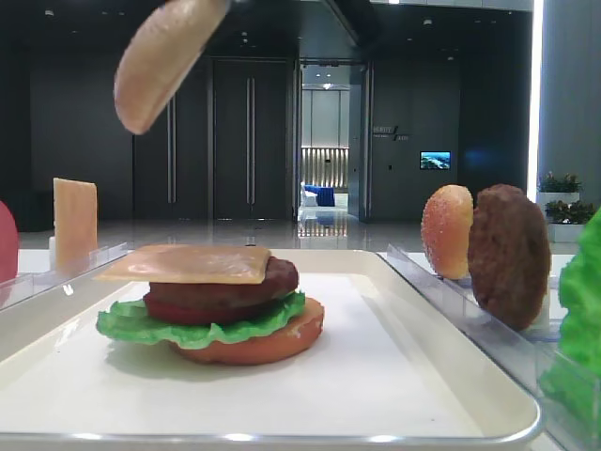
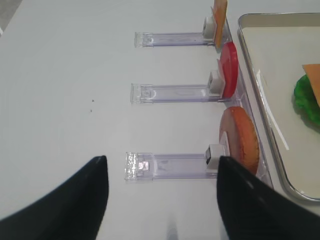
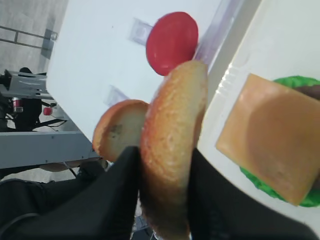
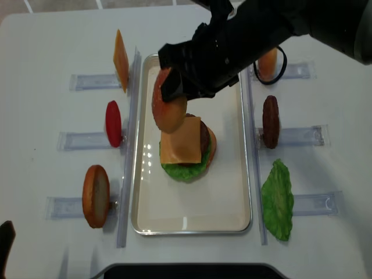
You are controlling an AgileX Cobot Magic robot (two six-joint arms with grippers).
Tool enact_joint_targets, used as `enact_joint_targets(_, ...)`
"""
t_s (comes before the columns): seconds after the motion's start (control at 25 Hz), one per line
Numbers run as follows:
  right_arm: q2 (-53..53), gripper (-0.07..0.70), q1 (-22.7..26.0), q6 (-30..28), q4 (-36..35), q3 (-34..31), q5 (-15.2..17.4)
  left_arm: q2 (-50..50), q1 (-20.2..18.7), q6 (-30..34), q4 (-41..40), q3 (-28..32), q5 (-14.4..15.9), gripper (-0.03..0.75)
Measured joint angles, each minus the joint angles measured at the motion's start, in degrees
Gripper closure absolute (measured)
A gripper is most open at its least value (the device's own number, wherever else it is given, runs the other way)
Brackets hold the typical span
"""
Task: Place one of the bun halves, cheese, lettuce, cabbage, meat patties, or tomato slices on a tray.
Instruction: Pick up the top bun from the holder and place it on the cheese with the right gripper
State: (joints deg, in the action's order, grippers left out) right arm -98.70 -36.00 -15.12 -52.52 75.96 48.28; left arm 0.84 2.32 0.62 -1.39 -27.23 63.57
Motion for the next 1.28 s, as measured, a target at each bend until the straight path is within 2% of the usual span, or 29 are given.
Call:
enact_joint_targets(0.2,-0.41,0.428,0.00,-7.04,-5.03,-6.49,-3.27,0.00,0.00,0.00,0.00,0.00,0.00,0.199)
enact_joint_targets(0.32,-0.46,0.428,0.42,-9.61,-7.26,-7.49,-4.94,0.00,0.00,0.00,0.00,0.00,0.00,0.199)
enact_joint_targets(0.64,-3.56,0.428,1.30,-10.41,-8.87,-7.61,-6.83,0.00,0.00,0.00,0.00,0.00,0.00,0.199)
enact_joint_targets(1.28,-6.00,0.428,1.30,-12.84,-11.28,-7.61,-6.94,0.00,0.00,0.00,0.00,0.00,0.00,0.199)
